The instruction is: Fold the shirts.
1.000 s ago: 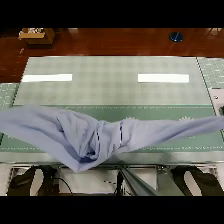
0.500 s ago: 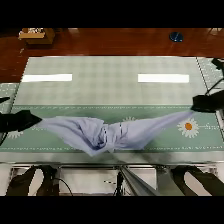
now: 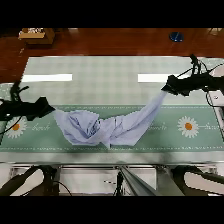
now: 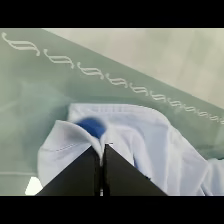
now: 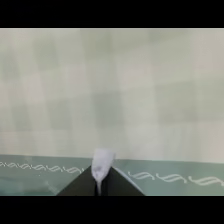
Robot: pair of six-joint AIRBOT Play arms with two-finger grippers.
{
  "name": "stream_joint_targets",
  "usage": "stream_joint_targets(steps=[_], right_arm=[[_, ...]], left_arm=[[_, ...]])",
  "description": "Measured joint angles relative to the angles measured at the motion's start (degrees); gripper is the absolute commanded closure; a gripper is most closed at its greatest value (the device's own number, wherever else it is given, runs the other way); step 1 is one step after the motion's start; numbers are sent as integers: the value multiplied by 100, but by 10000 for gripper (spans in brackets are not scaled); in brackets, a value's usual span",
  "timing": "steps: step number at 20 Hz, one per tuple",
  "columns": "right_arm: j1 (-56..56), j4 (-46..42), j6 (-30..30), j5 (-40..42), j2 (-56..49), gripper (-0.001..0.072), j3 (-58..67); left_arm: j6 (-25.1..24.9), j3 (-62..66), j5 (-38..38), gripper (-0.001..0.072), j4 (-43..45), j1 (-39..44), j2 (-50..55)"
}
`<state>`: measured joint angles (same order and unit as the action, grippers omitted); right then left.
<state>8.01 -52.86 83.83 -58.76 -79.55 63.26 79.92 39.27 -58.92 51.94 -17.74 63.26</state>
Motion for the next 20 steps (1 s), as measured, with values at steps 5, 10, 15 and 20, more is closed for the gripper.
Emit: stream_joint_targets(steps=[5,10,15,20], right_arm=[[0,323,-304,232,-238,684,0],[0,337,-621,140,-162,684,0],[0,-96,-756,-11,-98,684,0],[0,-391,-802,-136,-87,684,0]], left_arm=[[-420,348,11,222,-391,-101,669],[-516,1021,-1401,233,-188,-1163,372],[-337,-31,-2046,248,468,-2061,-940],[-402,-1377,-2118,248,457,-2262,-1563]])
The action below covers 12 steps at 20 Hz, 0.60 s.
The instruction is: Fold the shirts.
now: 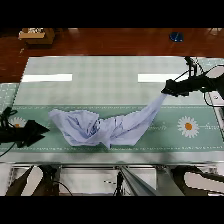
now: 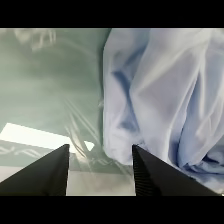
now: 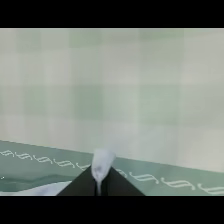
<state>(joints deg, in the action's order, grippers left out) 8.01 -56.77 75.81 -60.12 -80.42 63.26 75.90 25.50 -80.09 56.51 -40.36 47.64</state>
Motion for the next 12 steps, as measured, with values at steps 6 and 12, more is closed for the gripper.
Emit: stream_joint_targets(steps=[6,12], right_arm=[[0,-221,-42,-22,0,684,0],[0,-433,-50,-39,2,684,0]], left_arm=[[-295,-461,214,249,-361,275,214],[-328,-529,693,248,-435,1123,973]])
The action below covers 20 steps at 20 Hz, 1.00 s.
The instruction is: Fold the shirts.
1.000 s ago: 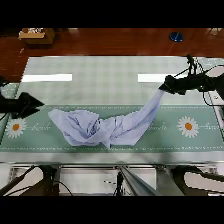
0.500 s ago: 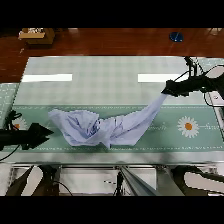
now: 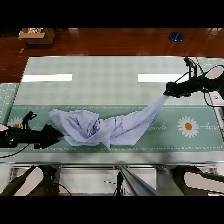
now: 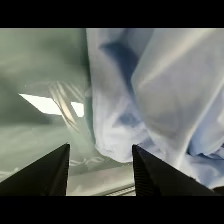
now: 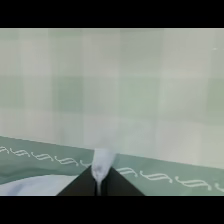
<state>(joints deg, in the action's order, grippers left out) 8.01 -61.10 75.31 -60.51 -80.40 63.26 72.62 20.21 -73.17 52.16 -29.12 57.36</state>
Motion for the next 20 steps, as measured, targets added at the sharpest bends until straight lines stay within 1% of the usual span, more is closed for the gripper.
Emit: stream_joint_targets(steps=[4,5,6,7,9,12,15,17,20], right_arm=[[0,-37,0,-7,0,684,0],[0,-42,2,-11,0,684,0],[0,-44,9,-20,0,684,0],[0,-46,13,-26,0,684,0],[0,-50,33,-68,0,684,0],[0,-61,39,-177,39,684,0],[13,-83,57,-234,223,684,0],[42,-85,52,-256,435,684,24],[151,-92,55,-269,892,684,179]], left_arm=[[48,-2,319,248,-262,555,568],[50,0,380,259,-350,695,708],[44,2,431,460,-442,828,826],[37,-4,533,687,-455,957,942],[2,2,684,691,-566,1180,1102],[-146,129,662,691,-579,1344,1204],[-328,514,597,692,-459,1401,1043],[-374,979,96,692,-715,1423,675],[-302,1958,-275,692,-846,1327,-83]])
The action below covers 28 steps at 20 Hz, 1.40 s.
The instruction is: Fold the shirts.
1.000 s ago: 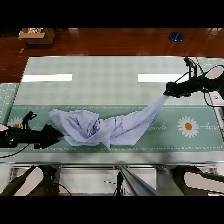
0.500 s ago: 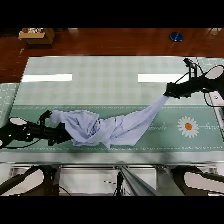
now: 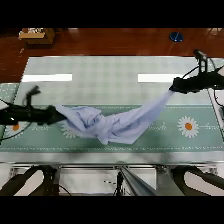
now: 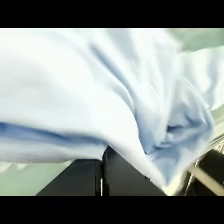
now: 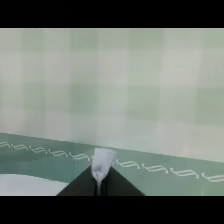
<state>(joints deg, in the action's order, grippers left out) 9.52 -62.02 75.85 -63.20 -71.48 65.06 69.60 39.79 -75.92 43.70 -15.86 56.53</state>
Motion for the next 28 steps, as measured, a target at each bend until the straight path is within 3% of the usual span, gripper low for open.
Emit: stream_joint_targets(steps=[7,17,21,28], right_arm=[[306,-229,-7,52,1386,684,1058],[363,-1215,391,138,2430,685,3261],[363,-1285,553,-269,2500,684,4148],[363,-1580,815,-1784,2962,685,5042]], left_arm=[[358,2599,-295,692,-129,-785,-1220],[479,5849,269,692,-334,-1088,-1508],[595,6870,345,692,-391,-1093,-1569],[1794,7962,-743,693,-365,-1093,-1915]])
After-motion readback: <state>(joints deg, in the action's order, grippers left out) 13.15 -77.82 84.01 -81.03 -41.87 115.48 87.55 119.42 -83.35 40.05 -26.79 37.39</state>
